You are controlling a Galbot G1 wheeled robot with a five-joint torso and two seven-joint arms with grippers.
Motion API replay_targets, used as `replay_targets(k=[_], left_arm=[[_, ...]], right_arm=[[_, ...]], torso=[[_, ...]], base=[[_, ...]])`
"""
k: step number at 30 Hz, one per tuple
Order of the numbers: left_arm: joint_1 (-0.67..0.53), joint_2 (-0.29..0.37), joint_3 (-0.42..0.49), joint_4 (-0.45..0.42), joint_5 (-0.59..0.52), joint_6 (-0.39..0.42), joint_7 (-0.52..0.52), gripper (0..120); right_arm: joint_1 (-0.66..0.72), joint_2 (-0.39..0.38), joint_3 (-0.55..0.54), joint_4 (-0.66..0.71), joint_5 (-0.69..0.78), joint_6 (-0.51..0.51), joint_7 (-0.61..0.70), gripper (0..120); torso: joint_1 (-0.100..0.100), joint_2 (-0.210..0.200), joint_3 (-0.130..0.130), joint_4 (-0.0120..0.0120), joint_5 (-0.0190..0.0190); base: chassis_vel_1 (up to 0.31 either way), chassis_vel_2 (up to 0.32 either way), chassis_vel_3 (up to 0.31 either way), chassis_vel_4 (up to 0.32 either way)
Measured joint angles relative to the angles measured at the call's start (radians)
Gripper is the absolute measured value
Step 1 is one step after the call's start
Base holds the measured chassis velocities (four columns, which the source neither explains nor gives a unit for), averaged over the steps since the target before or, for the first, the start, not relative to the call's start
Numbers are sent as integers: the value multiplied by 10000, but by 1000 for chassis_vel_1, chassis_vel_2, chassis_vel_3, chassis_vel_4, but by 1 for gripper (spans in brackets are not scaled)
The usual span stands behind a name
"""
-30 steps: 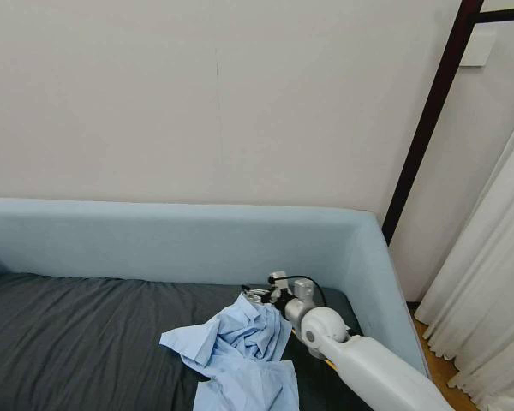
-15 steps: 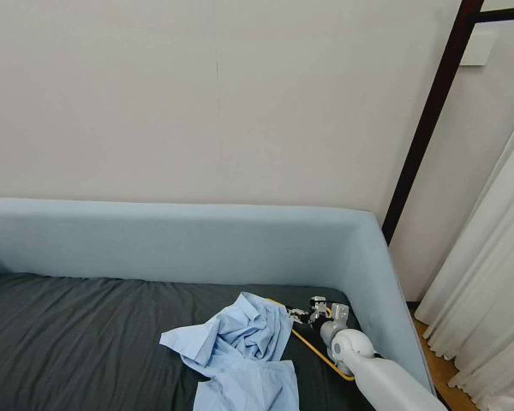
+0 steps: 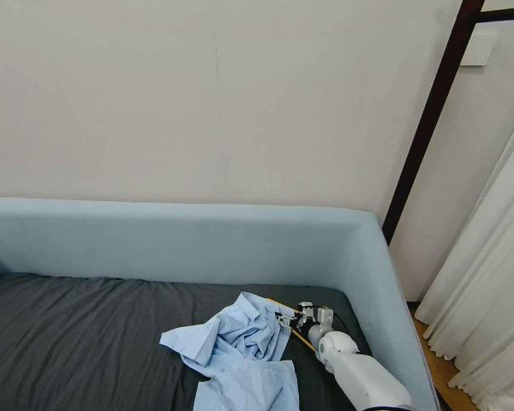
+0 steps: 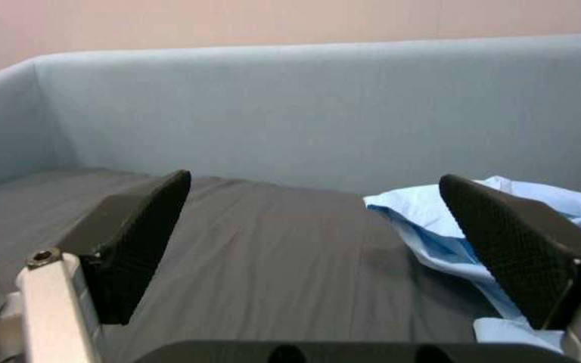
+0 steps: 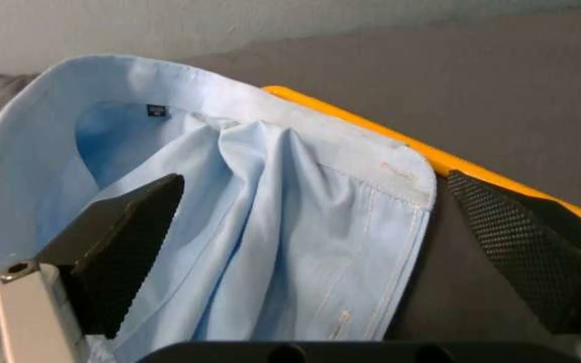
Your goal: Pick up the clothes from the sofa and hang them on the clothes hanger.
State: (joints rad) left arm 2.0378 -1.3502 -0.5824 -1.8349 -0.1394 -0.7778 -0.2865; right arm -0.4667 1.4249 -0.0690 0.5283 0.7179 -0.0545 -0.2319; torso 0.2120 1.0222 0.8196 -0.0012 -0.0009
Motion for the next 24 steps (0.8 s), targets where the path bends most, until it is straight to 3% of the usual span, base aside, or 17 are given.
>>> replay_targets(k=[16,20,24], left_arm=[[19,-83,4,-119,-10,-8,9,97],[23,-91,-3,-141,-10,-11,9,97],[-6,-95,-7,-156,-16,-11,7,97]], right_arm=[[-191,228,514,-344,20,-314,285,98],[-192,293,585,-441,104,-325,304,90],[-191,271,585,-449,208,-376,298,72]], torso=[[0,0,0,-1,1],[0,1,-1,-1,1],[0,1,-1,-2,0]], base=[[0,0,0,0],[0,0,0,0],[0,0,0,0]])
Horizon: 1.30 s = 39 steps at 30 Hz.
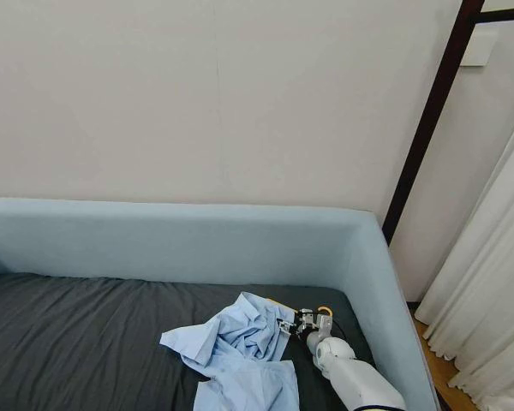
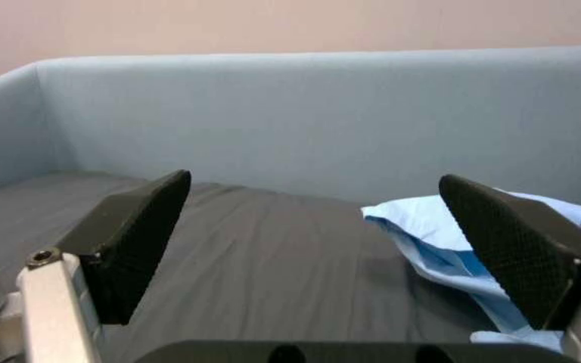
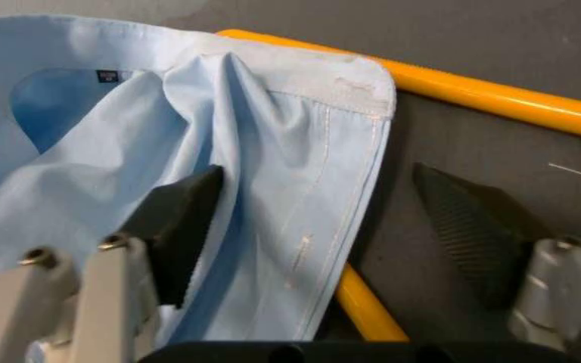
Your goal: Pick up the clothes from the sofa and hang them on the clothes hanger.
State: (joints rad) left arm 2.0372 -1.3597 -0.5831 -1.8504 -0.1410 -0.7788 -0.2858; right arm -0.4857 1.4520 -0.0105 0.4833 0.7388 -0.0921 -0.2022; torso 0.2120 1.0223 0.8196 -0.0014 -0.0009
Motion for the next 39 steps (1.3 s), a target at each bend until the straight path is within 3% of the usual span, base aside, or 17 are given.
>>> replay_targets(k=[6,9,11,20,32,39], left_arm=[[-44,-30,0,19,-7,0,-1,97],[-59,-52,6,22,-6,4,-1,97],[-65,-52,7,22,-6,6,-1,97],[-158,-48,24,25,-4,104,-5,97],[-83,171,59,-317,-213,378,-20,97],[251,1317,203,-1480,-1334,1434,-21,97]], right_arm=[[-12,-35,-6,-8,141,-28,-101,53],[-24,-54,-13,28,309,-90,-159,39],[-25,-54,-13,40,333,-107,-166,37],[-98,-186,-26,227,719,-156,-377,0],[-443,-562,-71,1159,938,5,-393,0],[-1039,-1386,-418,2989,1097,156,-77,0]], torso=[[0,0,0,0,0],[0,0,0,0,1],[0,0,0,1,1],[0,0,0,0,0],[0,-1,1,3,2],[-1,0,0,0,-2]], base=[[0,0,0,0],[0,0,0,0],[0,0,0,0],[0,0,0,0],[0,0,0,0],[0,0,0,0]])
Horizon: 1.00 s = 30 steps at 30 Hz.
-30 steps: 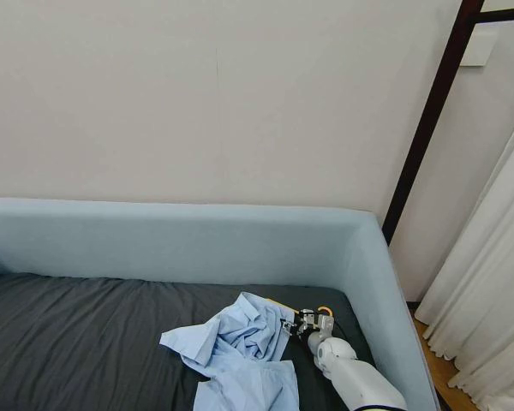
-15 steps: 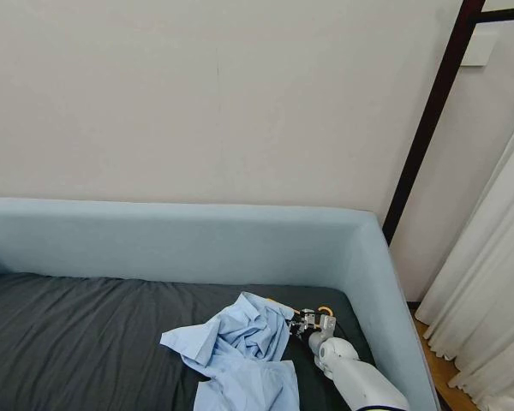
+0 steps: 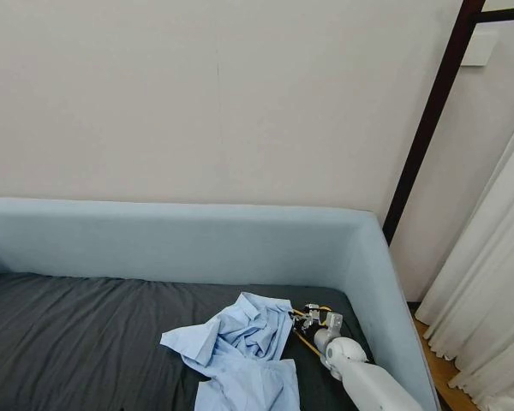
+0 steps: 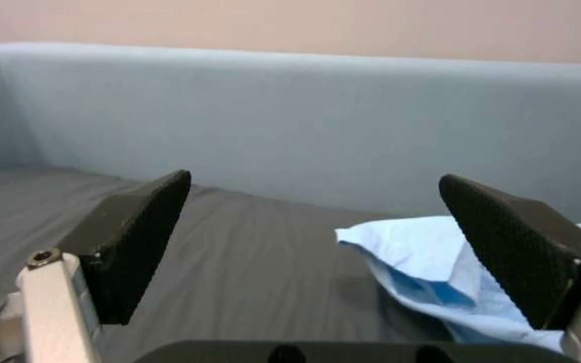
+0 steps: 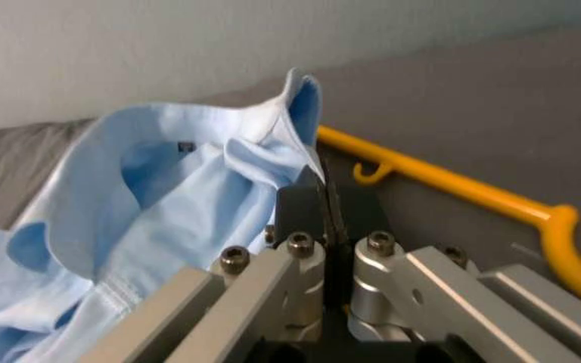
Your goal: Pick up the clothes from the sofa and hang them on the clothes hanger.
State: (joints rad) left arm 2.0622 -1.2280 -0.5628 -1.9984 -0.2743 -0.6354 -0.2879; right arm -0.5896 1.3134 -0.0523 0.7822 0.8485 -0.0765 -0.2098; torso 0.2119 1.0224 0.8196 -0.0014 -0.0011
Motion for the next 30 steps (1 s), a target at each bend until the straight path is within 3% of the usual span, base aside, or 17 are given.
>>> replay_targets(k=[2,3,7,8,12,13,17,19,21,23,24,25,28,29,30], left_arm=[[85,838,-11,-305,-601,413,72,97],[85,838,-11,-305,-601,413,72,97],[-235,2542,-215,-805,-1948,1341,146,97],[-235,2542,-215,-805,-1948,1341,146,97],[-1807,3979,176,-1392,-3438,2847,175,96],[-1807,3979,176,-1392,-3438,2847,175,96],[-4024,5013,1473,-1523,-4724,4467,-223,97],[-4345,5126,1673,-1510,-4951,4669,-312,97],[-5578,5301,2576,-1357,-5711,5404,-728,97],[-6429,5272,3439,-1111,-6055,5684,-977,97],[-6429,5272,3439,-1111,-6055,5684,-977,97],[-7240,5126,4425,-847,-6332,5931,-1228,97],[-8578,4657,5796,-346,-6766,6359,-1730,97],[-8578,4657,5796,-346,-6766,6359,-1730,97],[-9585,4260,6550,76,-6939,6631,-2132,96]], right_arm=[[-95,-89,18,271,43,-7,205,0],[-95,-89,18,271,43,-7,205,0],[-315,-270,145,771,58,-70,441,0],[-315,-270,145,771,58,-70,441,0],[-630,-577,274,1422,101,-149,750,0],[-630,-577,274,1422,101,-149,750,0],[-839,-733,379,1858,200,-203,1037,0],[-854,-745,384,1903,215,-210,1082,0],[-852,-745,350,2020,275,-267,1193,0],[-880,-804,348,2188,346,-297,1260,0],[-880,-804,348,2188,346,-297,1260,0],[-956,-908,357,2331,415,-315,1317,0],[-1097,-1101,367,2582,536,-350,1394,0],[-1097,-1101,367,2582,536,-350,1394,0],[-1191,-1219,382,2773,615,-366,1443,0]], torso=[[0,0,0,6,1],[0,0,0,6,1],[0,-1,0,4,2],[0,-1,0,4,2],[0,-1,0,-2,4],[0,-1,0,-2,4],[0,-1,1,-3,0],[1,-1,1,-5,0],[1,-1,2,4,8],[1,-1,1,9,6],[1,-1,1,9,6],[0,-1,1,9,4],[1,-2,3,0,1],[1,-2,3,0,1],[1,-1,1,-4,4]], base=[[0,0,0,0],[0,0,0,0],[0,0,0,0],[0,0,0,0],[0,0,0,0],[0,0,0,0],[0,0,0,0],[0,0,0,0],[0,0,0,0],[0,0,0,0],[0,0,0,0],[0,0,0,0],[0,0,0,0],[0,0,0,0],[0,0,0,0]])
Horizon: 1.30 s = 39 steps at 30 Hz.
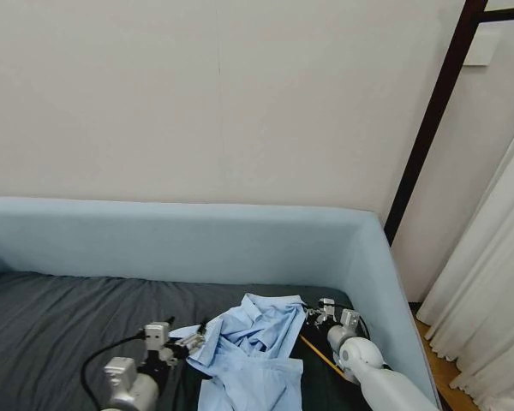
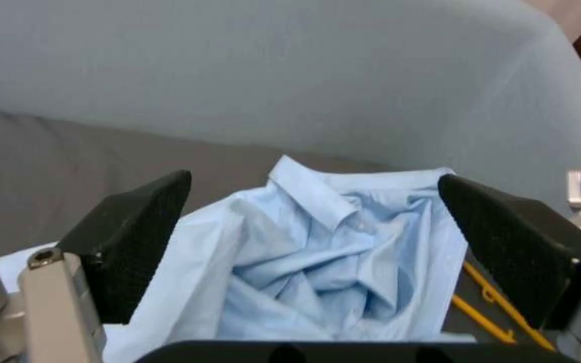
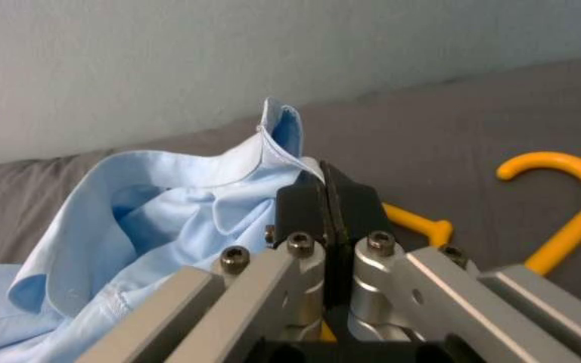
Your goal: Pick up the clothes from the sofa and hang them on the clothes hanger.
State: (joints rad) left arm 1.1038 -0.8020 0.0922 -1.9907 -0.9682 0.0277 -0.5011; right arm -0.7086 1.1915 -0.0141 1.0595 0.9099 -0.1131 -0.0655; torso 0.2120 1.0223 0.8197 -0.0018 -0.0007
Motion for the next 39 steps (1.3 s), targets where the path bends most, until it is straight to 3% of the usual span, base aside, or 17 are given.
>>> replay_targets(k=[3,4,8,9,16,24,33,39], left_arm=[[-1378,-866,1091,1030,-235,269,-635,95],[-1378,-866,1091,1030,-235,269,-635,95],[-2500,-2348,1997,2469,-906,884,-2005,94],[-2500,-2348,1997,2469,-906,884,-2005,94],[-3648,-4017,2655,3999,-1418,1377,-2628,93],[-4341,-5058,2710,5704,-1425,1447,-3202,93],[-4734,-6490,2428,7794,-1016,1294,-2833,93],[-4893,-7023,2240,8468,-878,1178,-2581,92]], right_arm=[[-171,-173,35,322,108,-23,94,0],[-171,-173,35,322,108,-23,94,0],[-367,-365,56,730,259,-79,201,0],[-367,-365,56,730,259,-79,201,0],[-473,-461,58,954,405,-142,342,0],[-562,-527,122,1011,475,-154,398,0],[-567,-611,146,1201,644,-184,456,0],[-478,-577,125,1202,664,-188,502,0]], torso=[[0,0,1,3,2],[0,0,1,3,2],[0,-1,1,8,1],[0,-1,1,8,1],[0,0,0,3,2],[0,0,0,6,3],[0,0,0,5,2],[0,0,0,4,1]], base=[[0,0,0,0],[0,0,0,0],[0,0,0,0],[0,0,0,0],[0,0,0,0],[0,0,0,0],[0,0,0,0],[0,0,0,0]])
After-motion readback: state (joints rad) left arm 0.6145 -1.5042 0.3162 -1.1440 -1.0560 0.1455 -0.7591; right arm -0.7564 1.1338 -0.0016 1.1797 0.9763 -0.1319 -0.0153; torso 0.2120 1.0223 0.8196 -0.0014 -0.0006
